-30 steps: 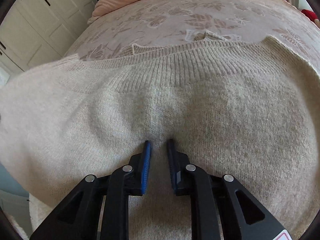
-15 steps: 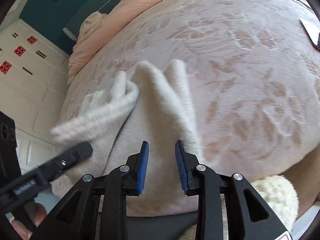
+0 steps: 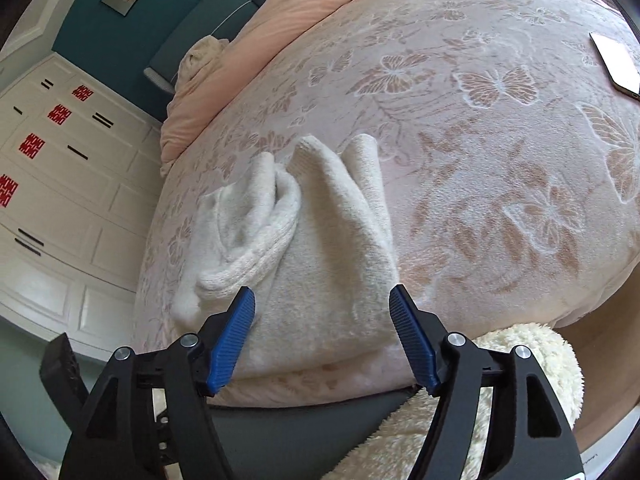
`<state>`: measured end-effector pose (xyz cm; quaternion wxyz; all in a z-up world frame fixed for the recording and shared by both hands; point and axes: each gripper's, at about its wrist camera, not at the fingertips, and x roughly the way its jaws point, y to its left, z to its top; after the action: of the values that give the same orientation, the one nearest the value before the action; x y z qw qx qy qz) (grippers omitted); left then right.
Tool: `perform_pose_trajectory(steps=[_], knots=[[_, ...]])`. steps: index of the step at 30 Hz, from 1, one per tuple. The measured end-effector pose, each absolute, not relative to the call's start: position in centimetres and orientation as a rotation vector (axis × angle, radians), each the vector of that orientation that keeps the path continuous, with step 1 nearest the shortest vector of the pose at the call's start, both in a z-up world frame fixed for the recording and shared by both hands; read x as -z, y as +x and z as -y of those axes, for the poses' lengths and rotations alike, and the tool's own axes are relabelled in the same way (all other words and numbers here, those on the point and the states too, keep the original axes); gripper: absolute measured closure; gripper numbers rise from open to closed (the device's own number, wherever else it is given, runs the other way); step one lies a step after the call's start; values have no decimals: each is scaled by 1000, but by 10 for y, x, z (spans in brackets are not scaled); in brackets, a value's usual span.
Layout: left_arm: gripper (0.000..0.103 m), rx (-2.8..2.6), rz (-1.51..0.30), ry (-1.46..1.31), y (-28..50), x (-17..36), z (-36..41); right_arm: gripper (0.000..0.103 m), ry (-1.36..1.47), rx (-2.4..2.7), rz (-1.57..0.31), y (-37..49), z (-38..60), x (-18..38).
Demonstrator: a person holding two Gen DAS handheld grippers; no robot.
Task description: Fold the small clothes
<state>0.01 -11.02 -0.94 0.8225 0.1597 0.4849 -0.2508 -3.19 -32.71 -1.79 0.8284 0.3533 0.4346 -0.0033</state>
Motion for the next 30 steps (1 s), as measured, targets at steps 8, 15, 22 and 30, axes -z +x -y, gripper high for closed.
perform_pose_trajectory(steps=[8, 15, 22, 30], knots=[[11, 448, -1076, 232, 13, 27, 75, 30, 713, -35, -998, -11, 292, 6], [11, 402, -1112, 138, 26, 42, 56, 24, 674, -61, -1077, 32, 260, 19], [70, 420, -1175, 94, 47, 59, 49, 85, 604, -138, -1031, 78, 235, 3], [86, 535, -1122, 17, 33, 9, 63, 86, 489, -49, -793, 18, 272, -49]])
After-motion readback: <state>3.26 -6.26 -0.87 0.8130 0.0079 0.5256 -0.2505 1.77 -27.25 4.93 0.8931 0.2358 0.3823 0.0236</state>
